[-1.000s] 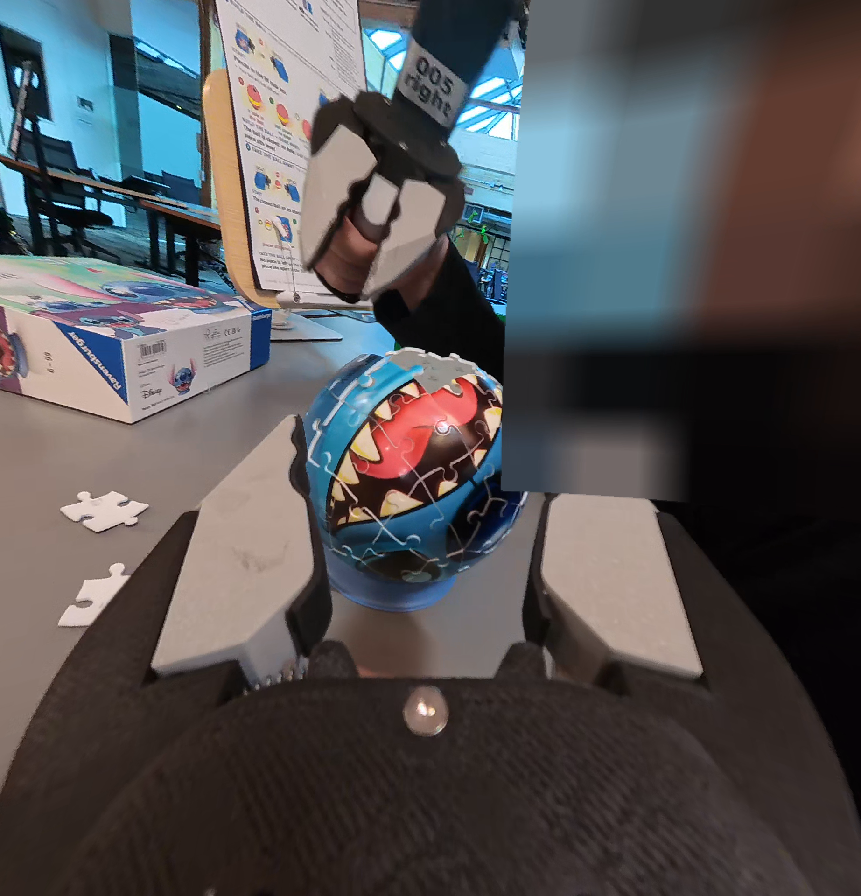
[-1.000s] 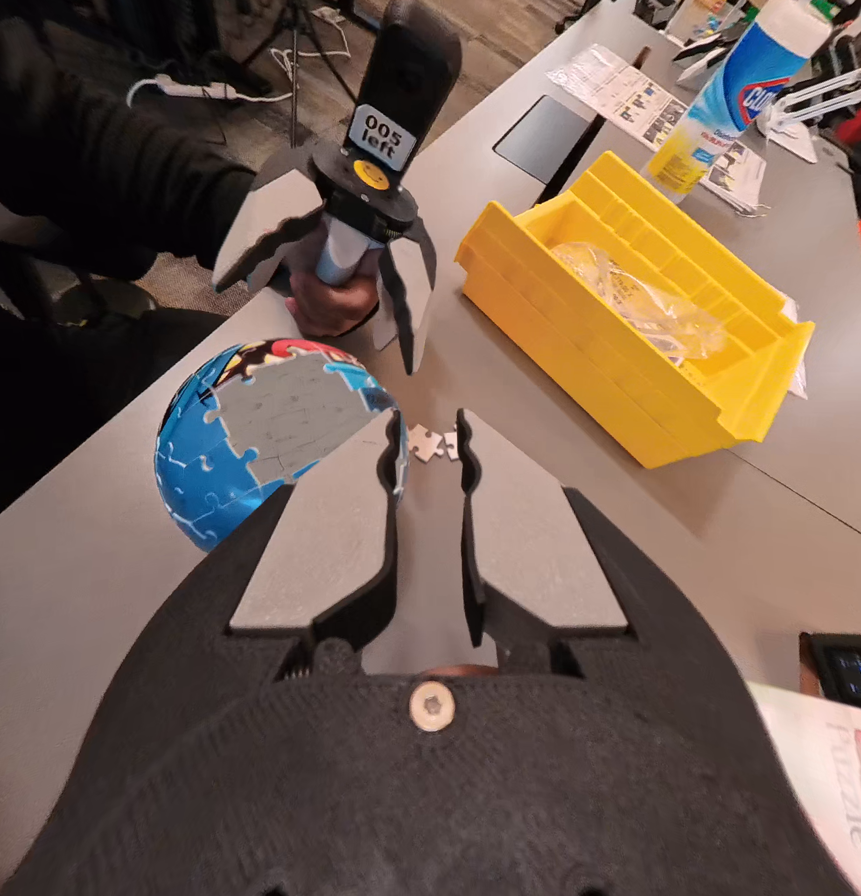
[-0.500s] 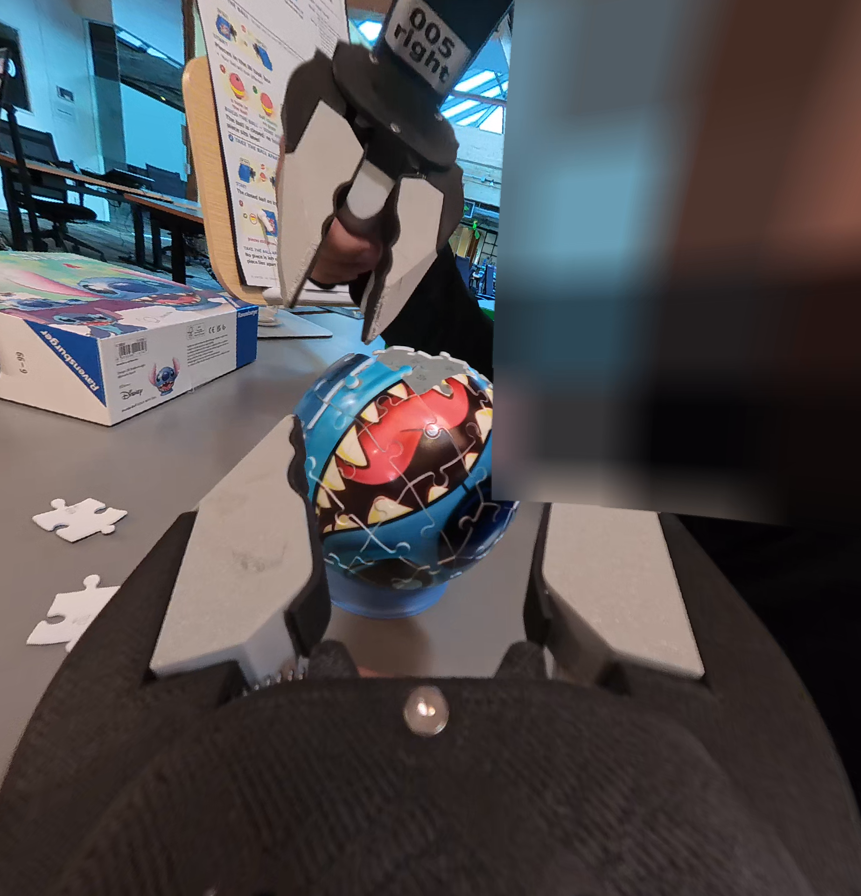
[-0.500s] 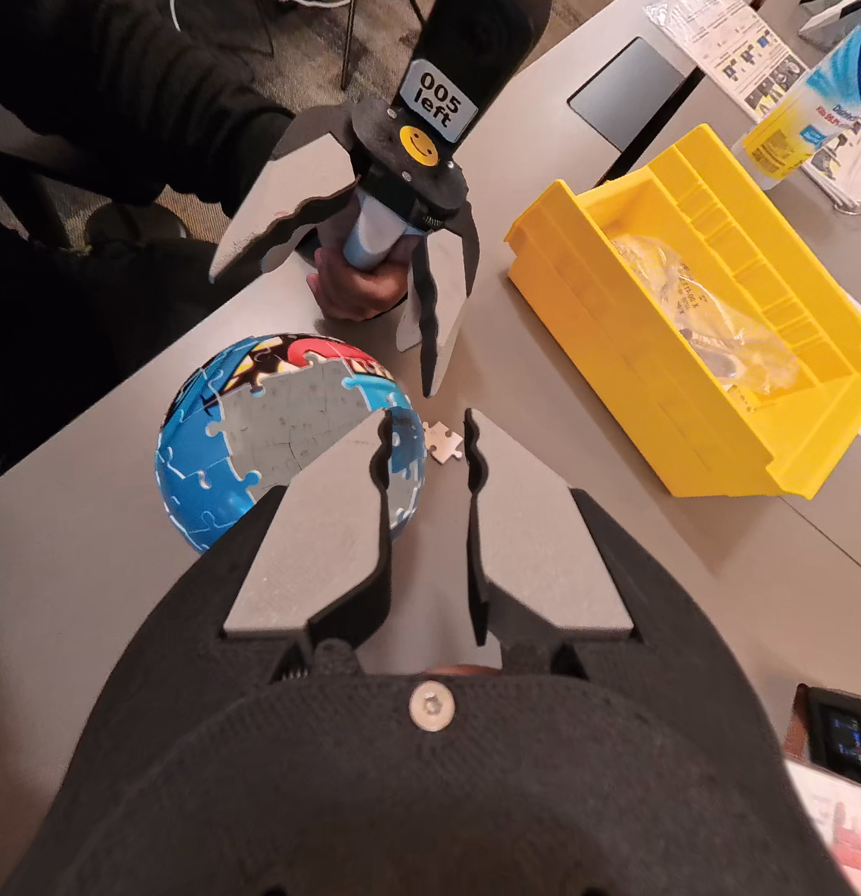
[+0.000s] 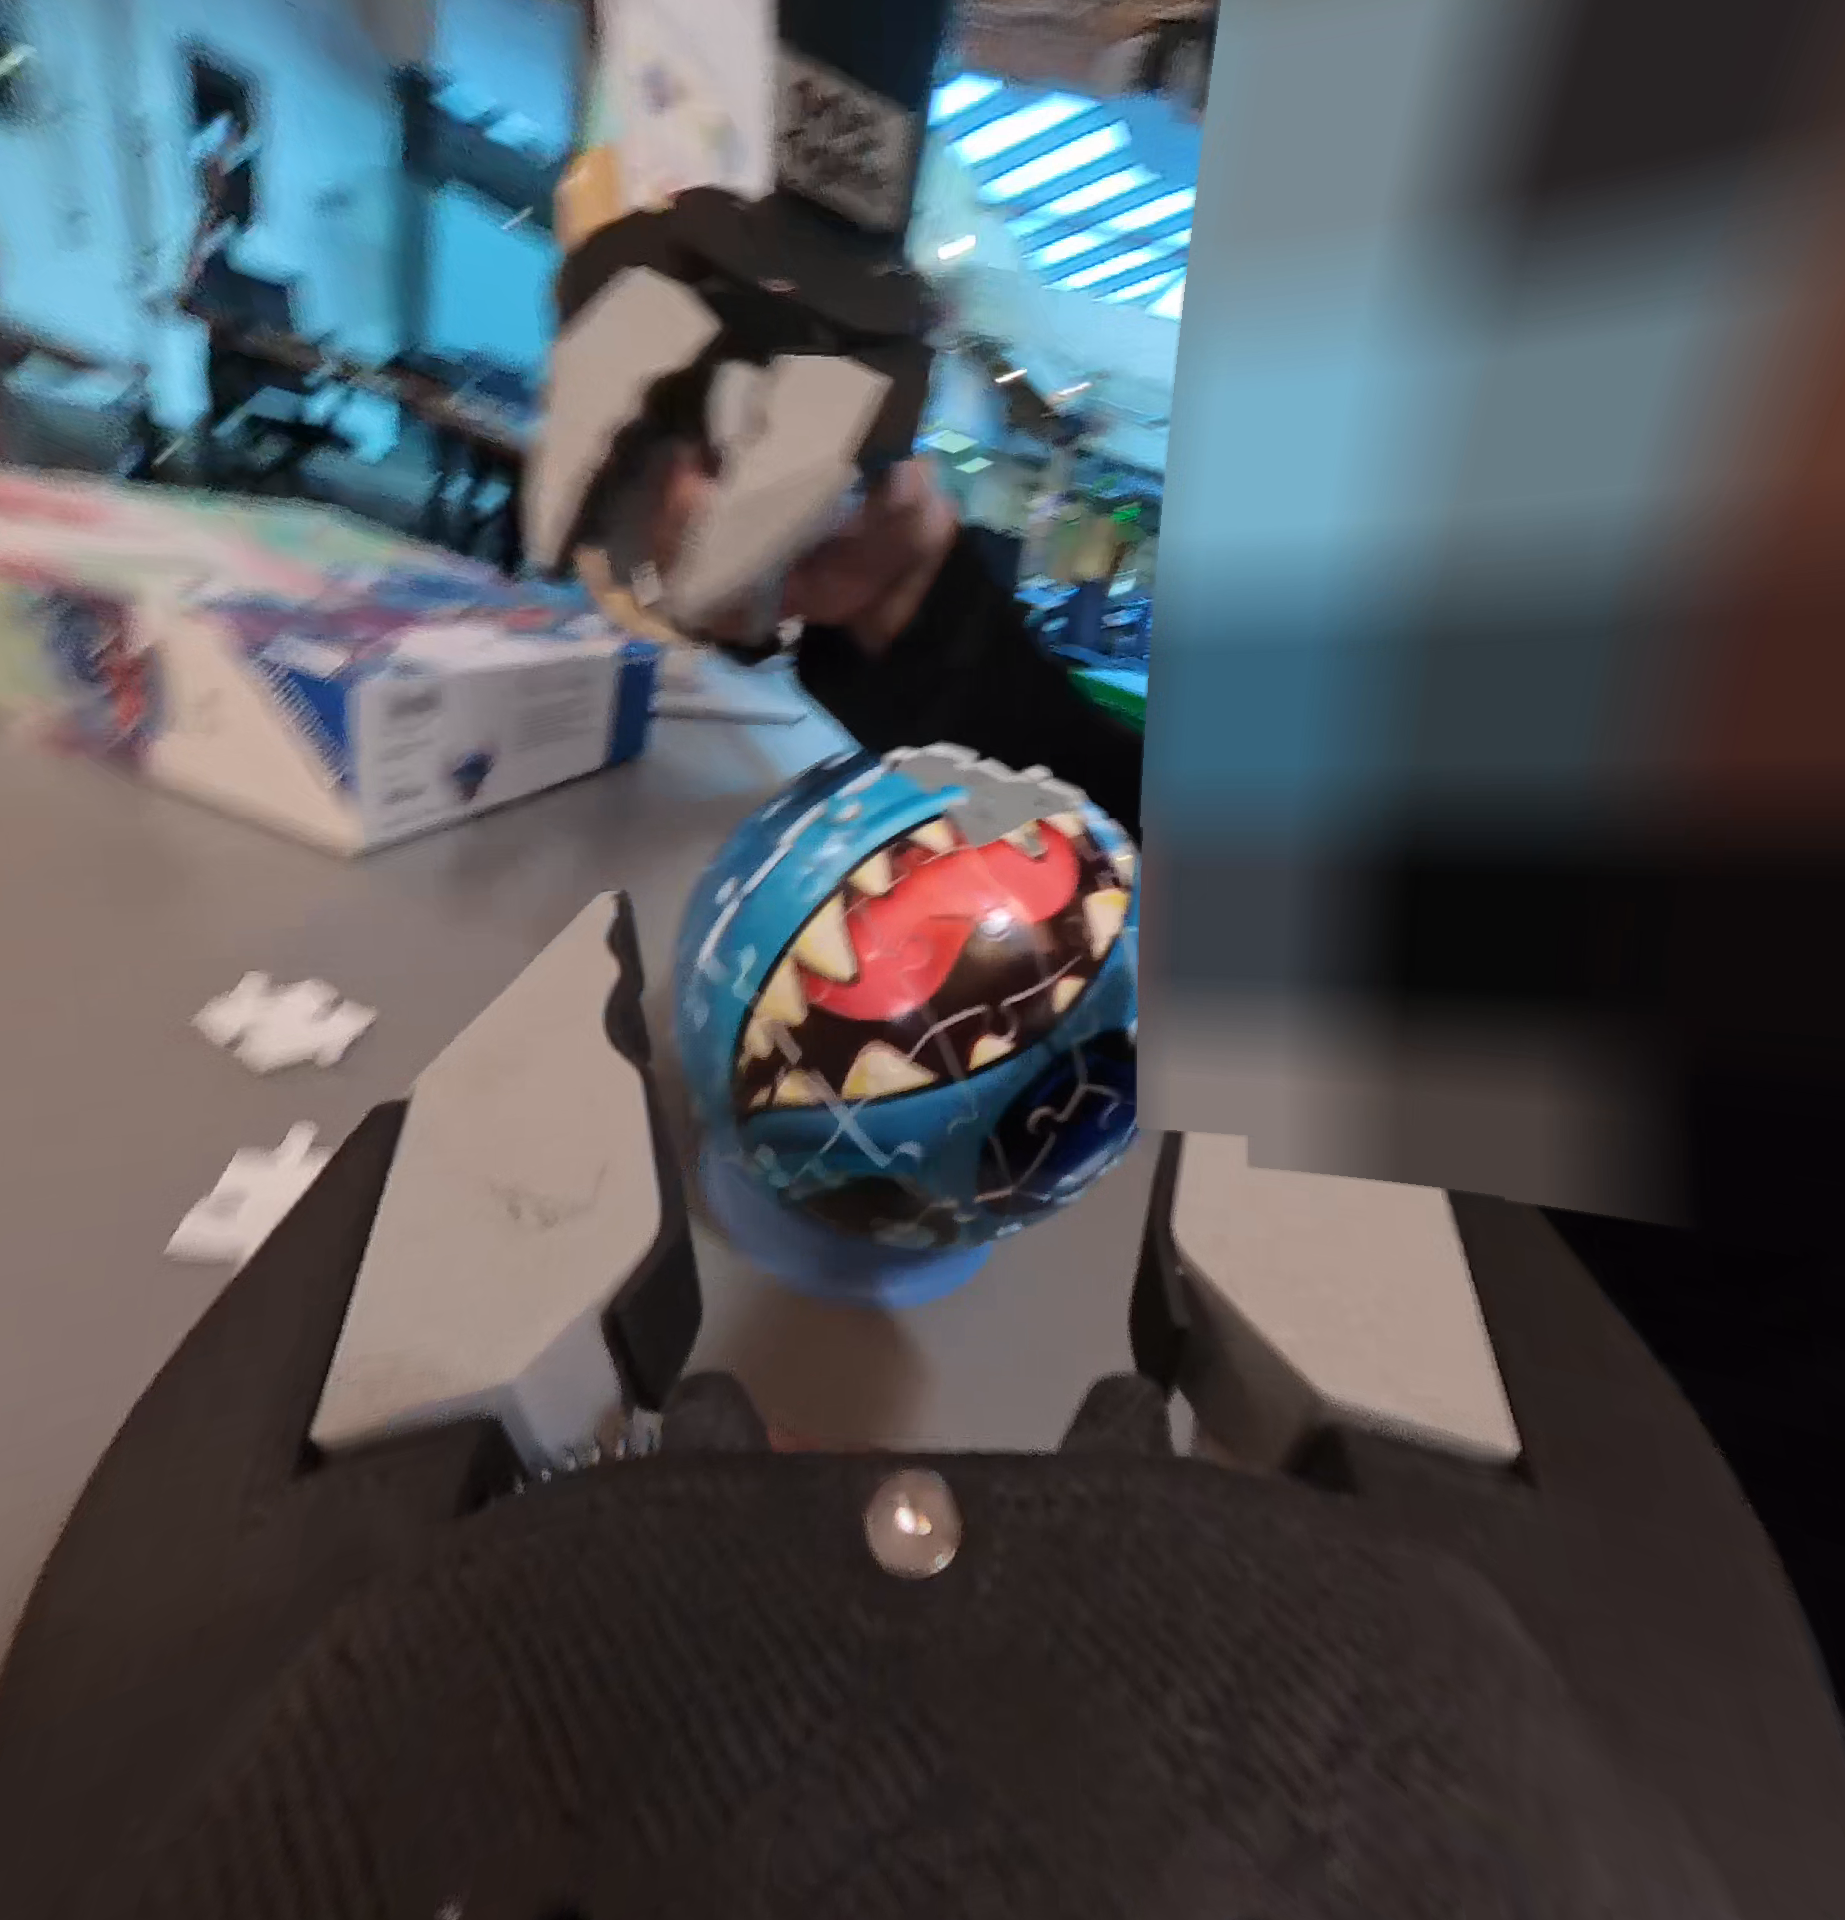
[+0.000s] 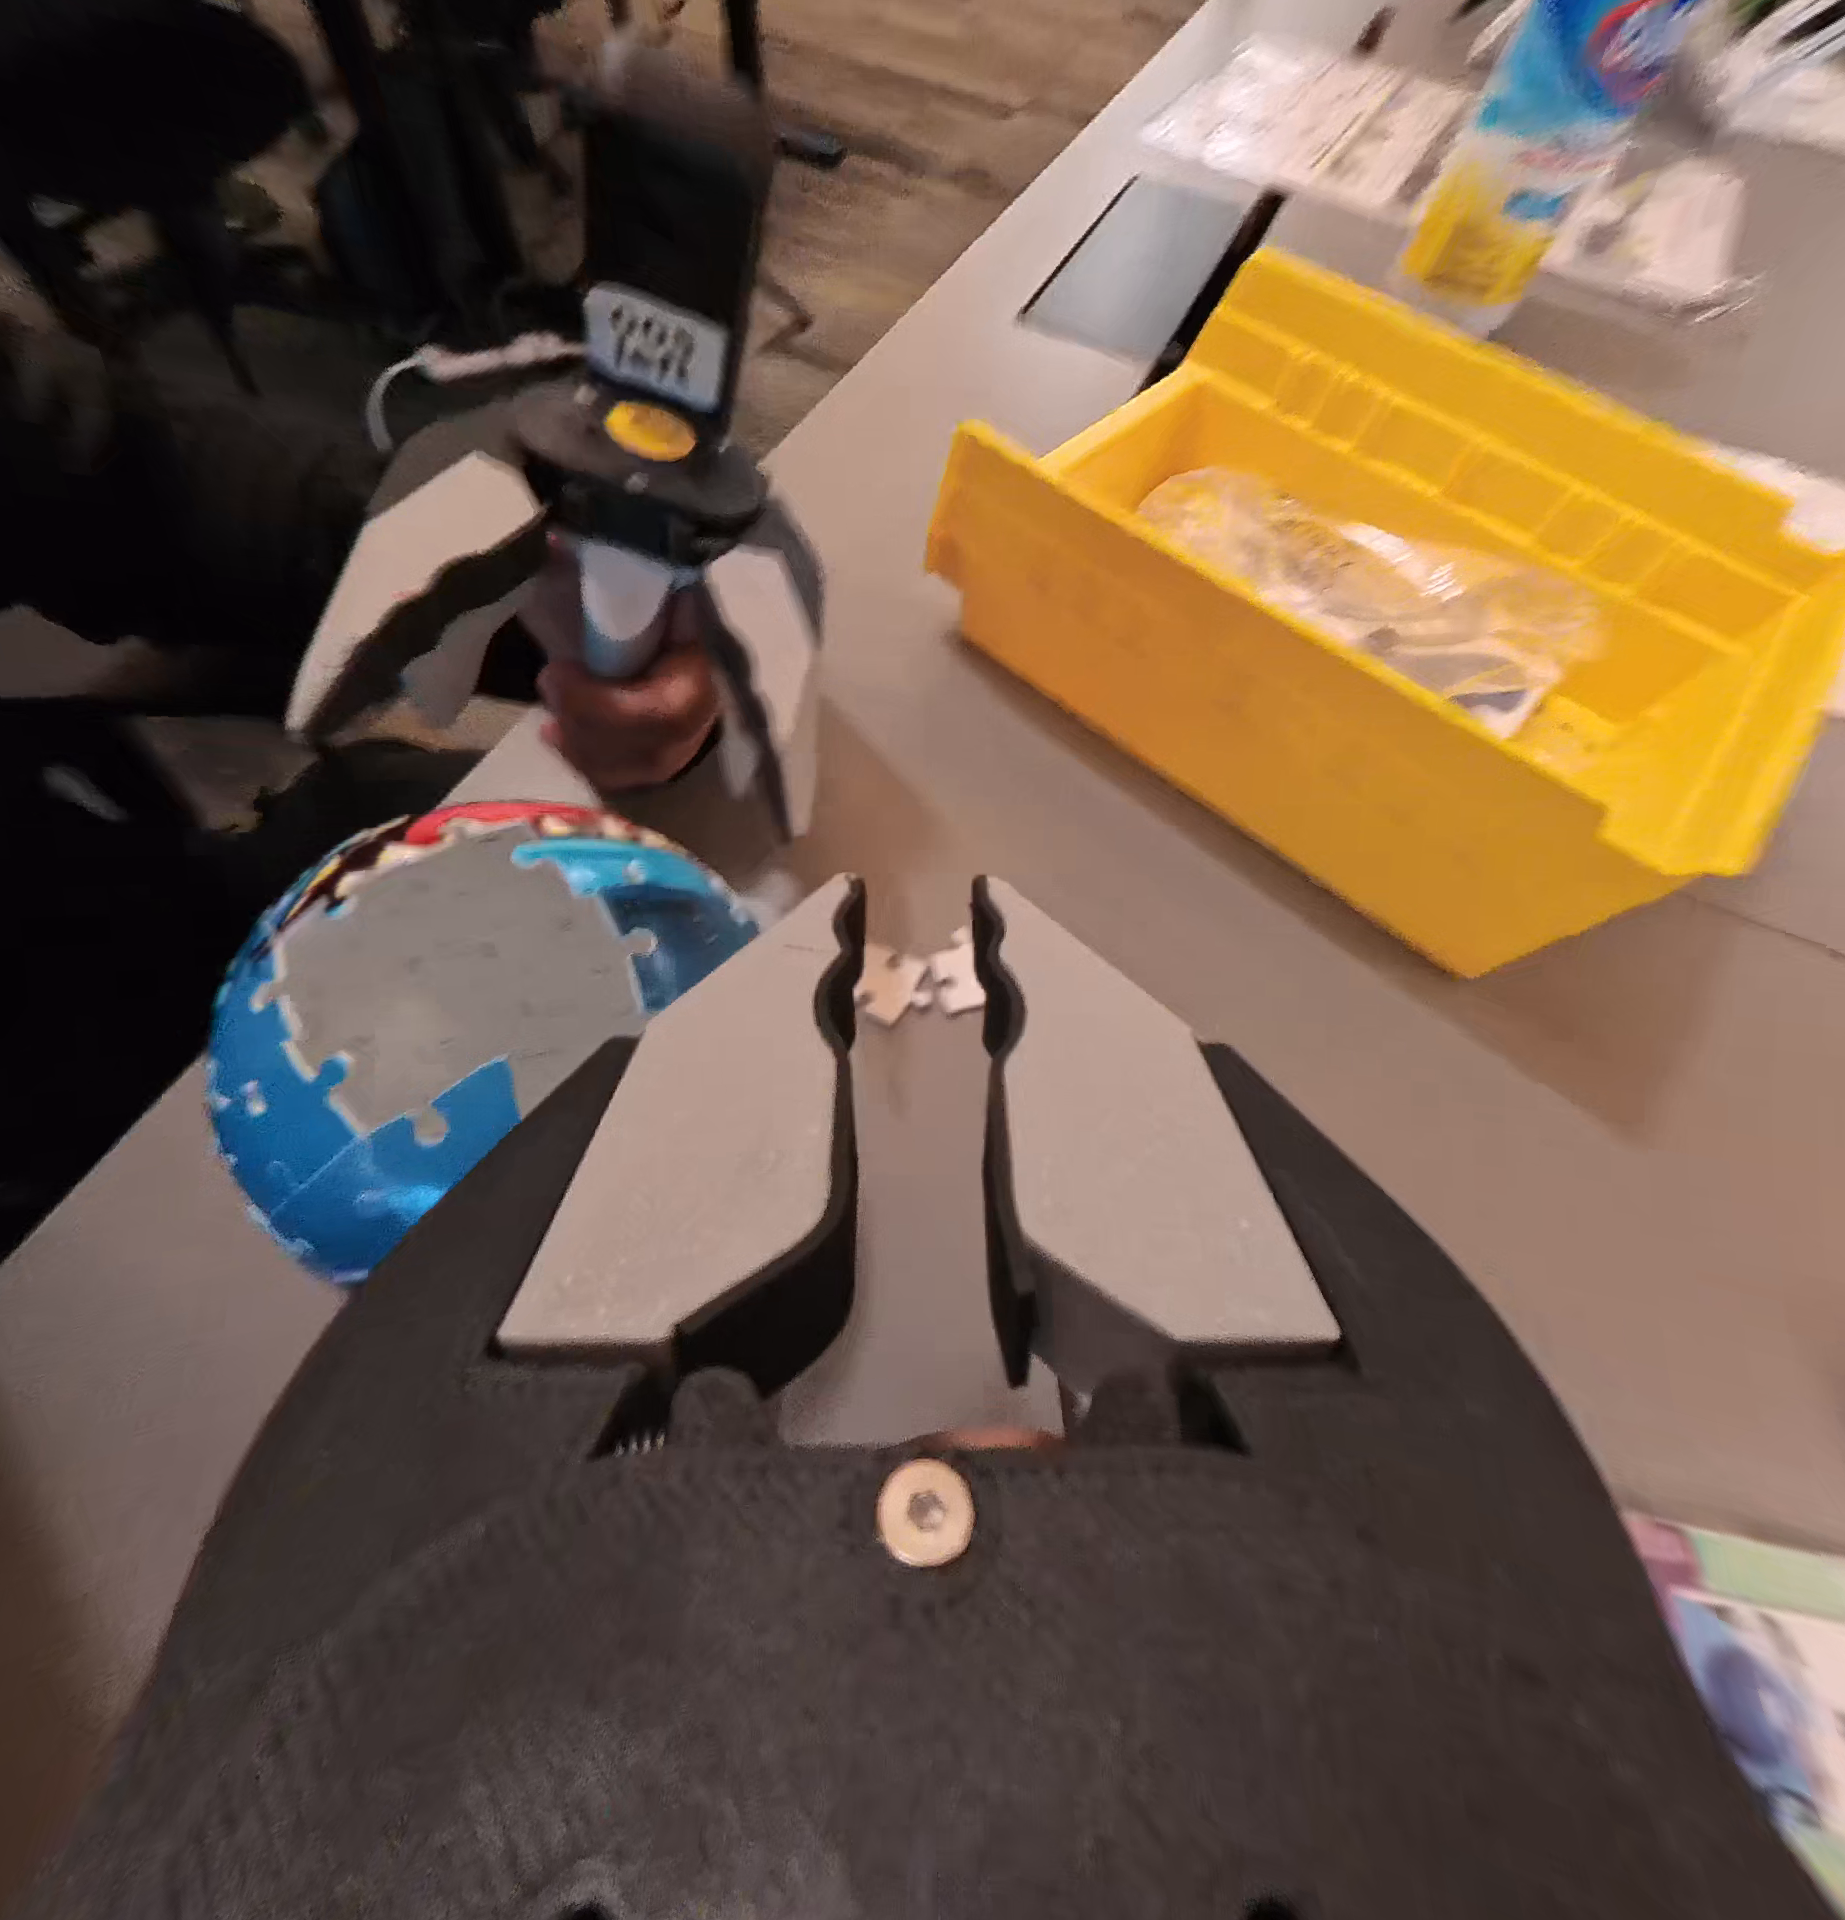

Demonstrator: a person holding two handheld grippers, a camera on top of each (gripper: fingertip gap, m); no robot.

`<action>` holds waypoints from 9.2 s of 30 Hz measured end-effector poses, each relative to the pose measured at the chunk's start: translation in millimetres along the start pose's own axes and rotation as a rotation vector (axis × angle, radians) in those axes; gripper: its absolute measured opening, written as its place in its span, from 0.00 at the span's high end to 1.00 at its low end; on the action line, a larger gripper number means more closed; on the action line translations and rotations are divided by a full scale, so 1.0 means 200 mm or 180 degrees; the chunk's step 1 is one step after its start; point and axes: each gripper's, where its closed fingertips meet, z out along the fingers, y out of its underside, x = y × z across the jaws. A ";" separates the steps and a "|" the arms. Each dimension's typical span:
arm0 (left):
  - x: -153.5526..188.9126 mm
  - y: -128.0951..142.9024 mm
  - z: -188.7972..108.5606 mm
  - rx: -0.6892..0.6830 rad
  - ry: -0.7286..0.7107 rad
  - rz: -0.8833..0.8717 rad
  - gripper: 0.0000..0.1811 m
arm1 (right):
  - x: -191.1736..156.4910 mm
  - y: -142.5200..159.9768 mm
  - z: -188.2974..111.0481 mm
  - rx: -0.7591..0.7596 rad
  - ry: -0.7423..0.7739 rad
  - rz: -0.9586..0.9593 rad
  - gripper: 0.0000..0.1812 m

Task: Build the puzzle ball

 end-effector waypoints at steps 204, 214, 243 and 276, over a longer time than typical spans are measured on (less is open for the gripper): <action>0.11 -0.02 0.02 -0.1127 -0.1615 0.0821 0.65 | -0.52 -0.02 0.06 -0.0690 0.0823 -0.2088 0.92; 0.08 0.00 0.03 -0.1191 -0.1559 0.0836 0.65 | -0.50 -0.02 0.05 -0.0660 0.0849 -0.2260 0.96; 0.07 -0.01 0.03 -0.1044 -0.1478 0.0807 0.65 | -0.50 -0.03 0.06 -0.0479 0.0873 -0.2954 0.98; 0.09 0.00 0.04 -0.1091 -0.1394 0.0837 0.66 | -0.49 -0.01 0.07 -0.0248 0.0786 -0.3094 0.95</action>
